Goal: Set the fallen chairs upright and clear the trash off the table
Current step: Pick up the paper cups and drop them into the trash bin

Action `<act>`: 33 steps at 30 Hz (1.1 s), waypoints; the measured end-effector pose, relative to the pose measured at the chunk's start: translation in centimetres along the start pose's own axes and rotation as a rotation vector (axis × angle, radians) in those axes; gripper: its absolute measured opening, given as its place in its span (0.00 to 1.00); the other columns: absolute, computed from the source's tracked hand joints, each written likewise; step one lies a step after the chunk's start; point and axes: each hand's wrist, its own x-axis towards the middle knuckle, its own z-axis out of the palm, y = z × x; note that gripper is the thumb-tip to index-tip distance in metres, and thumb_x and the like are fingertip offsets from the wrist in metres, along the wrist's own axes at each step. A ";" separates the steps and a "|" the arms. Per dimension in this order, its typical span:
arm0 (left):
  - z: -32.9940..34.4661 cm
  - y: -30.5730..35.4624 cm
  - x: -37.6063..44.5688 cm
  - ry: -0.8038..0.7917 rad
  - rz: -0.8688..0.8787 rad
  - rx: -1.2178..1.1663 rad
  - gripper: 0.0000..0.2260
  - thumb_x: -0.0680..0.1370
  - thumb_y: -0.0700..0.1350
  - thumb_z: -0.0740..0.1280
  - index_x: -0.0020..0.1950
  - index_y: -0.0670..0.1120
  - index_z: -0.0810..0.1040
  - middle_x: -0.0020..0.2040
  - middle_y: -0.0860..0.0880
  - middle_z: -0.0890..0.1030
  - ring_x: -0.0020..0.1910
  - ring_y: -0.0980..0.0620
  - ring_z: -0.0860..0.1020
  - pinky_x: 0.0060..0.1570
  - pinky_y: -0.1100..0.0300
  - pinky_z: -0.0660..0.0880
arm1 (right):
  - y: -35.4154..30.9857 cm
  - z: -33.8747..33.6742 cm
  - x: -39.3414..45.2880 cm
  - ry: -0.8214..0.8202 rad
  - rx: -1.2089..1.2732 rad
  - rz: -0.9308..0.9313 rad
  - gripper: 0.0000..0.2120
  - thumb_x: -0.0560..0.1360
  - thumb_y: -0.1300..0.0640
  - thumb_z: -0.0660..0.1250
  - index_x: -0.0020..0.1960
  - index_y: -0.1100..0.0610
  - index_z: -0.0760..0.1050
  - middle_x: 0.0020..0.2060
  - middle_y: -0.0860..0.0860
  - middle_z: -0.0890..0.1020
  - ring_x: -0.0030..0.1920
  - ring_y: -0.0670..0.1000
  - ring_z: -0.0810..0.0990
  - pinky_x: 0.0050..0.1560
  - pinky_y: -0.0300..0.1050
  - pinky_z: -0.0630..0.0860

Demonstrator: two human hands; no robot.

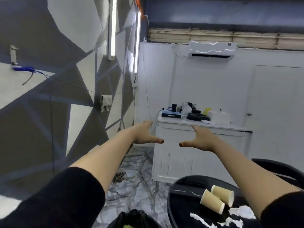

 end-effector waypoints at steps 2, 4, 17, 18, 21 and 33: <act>1.0 -0.5 2.5 -0.038 0.039 0.014 0.47 0.68 0.67 0.66 0.77 0.47 0.47 0.78 0.45 0.51 0.76 0.45 0.54 0.74 0.47 0.53 | 1.5 0.6 0.5 0.018 0.002 0.056 0.53 0.61 0.34 0.71 0.74 0.59 0.52 0.74 0.56 0.61 0.72 0.57 0.61 0.68 0.51 0.62; 2.4 -0.8 4.8 -0.071 0.083 0.001 0.48 0.67 0.68 0.66 0.76 0.48 0.48 0.78 0.46 0.52 0.76 0.45 0.54 0.73 0.48 0.53 | 3.3 1.2 0.7 0.028 -0.001 0.104 0.52 0.62 0.35 0.71 0.74 0.59 0.52 0.74 0.56 0.60 0.72 0.57 0.61 0.69 0.51 0.61; 12.2 2.8 19.1 -0.218 0.337 -0.066 0.45 0.70 0.64 0.67 0.77 0.48 0.47 0.78 0.47 0.50 0.76 0.47 0.51 0.74 0.49 0.50 | 16.3 3.2 4.5 0.064 0.040 0.357 0.52 0.64 0.37 0.71 0.75 0.57 0.47 0.75 0.56 0.59 0.73 0.57 0.59 0.70 0.51 0.59; 12.9 3.2 20.4 -0.224 0.349 -0.063 0.45 0.70 0.64 0.67 0.77 0.48 0.47 0.78 0.47 0.50 0.76 0.47 0.51 0.74 0.49 0.50 | 17.6 3.4 5.1 0.069 0.040 0.366 0.52 0.63 0.37 0.71 0.75 0.57 0.48 0.75 0.56 0.58 0.73 0.57 0.59 0.70 0.51 0.59; 15.1 4.5 24.5 -0.250 0.372 -0.027 0.45 0.70 0.64 0.67 0.77 0.48 0.47 0.78 0.47 0.50 0.76 0.47 0.51 0.75 0.47 0.50 | 21.5 3.9 7.0 0.054 0.050 0.406 0.53 0.63 0.37 0.72 0.75 0.57 0.48 0.75 0.55 0.58 0.73 0.56 0.58 0.70 0.51 0.58; 26.9 8.4 34.1 -0.445 0.433 -0.061 0.45 0.69 0.65 0.66 0.77 0.49 0.46 0.78 0.48 0.49 0.76 0.47 0.51 0.74 0.49 0.51 | 34.3 9.5 9.7 -0.031 0.141 0.521 0.50 0.63 0.40 0.73 0.75 0.55 0.51 0.72 0.56 0.65 0.71 0.56 0.64 0.68 0.47 0.62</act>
